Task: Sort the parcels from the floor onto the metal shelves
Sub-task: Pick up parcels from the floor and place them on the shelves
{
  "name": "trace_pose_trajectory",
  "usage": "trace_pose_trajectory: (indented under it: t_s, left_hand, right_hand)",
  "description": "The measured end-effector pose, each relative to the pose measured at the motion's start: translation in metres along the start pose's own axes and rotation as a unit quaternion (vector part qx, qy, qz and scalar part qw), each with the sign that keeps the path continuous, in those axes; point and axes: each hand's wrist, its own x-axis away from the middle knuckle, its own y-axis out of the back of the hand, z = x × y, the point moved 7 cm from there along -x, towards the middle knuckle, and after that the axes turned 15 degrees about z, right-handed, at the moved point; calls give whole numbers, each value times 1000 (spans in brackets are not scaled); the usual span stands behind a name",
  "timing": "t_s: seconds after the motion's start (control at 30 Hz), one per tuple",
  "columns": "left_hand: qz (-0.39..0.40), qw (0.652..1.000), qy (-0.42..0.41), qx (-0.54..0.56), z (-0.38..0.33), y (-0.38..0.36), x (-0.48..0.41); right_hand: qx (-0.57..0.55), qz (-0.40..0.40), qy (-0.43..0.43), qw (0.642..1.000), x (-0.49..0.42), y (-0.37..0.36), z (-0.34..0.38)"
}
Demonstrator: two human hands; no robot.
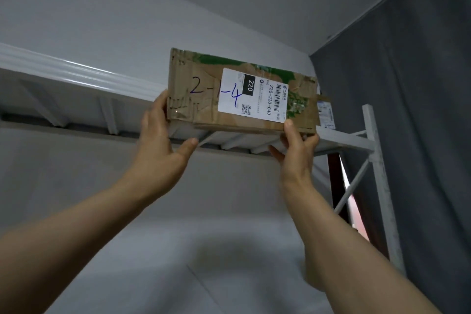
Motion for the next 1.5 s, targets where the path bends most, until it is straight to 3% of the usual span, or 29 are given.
trace_pose_trajectory:
  t_s: [0.1,0.33,0.47,0.6,0.73,0.87,1.03,1.13,1.3,1.5]
  left_hand:
    - [7,997,-39,-73,3,-34,-49]
    - [-34,972,-29,-230,32,-94,-156]
    - [-48,951,23,-306,53,-119,-200]
    - [-30,915,78,-393,62,-147,-230]
    - [-63,903,131,-404,64,-165,-251]
    - [-70,866,162,-467,66,-178,-258]
    - [-92,848,107,-510,62,-186,-251]
    - [-101,861,74,-493,61,-185,-247]
    - [-62,873,71,-478,61,-187,-250]
    - [19,864,141,-482,63,-185,-256]
  right_hand:
    - [23,7,18,1000,-59,33,-4]
    - [145,38,42,988,-186,84,-32]
    - [217,62,39,973,-234,107,-56]
    - [341,18,-38,939,-258,139,-88]
    - [378,-53,-5,924,-262,159,-97]
    - [370,-59,42,926,-266,169,-100]
    - [395,-59,49,915,-270,176,-102]
    - [420,-44,40,906,-269,175,-104]
    - [426,-34,39,903,-262,171,-98]
    - [440,-23,48,897,-249,153,-91]
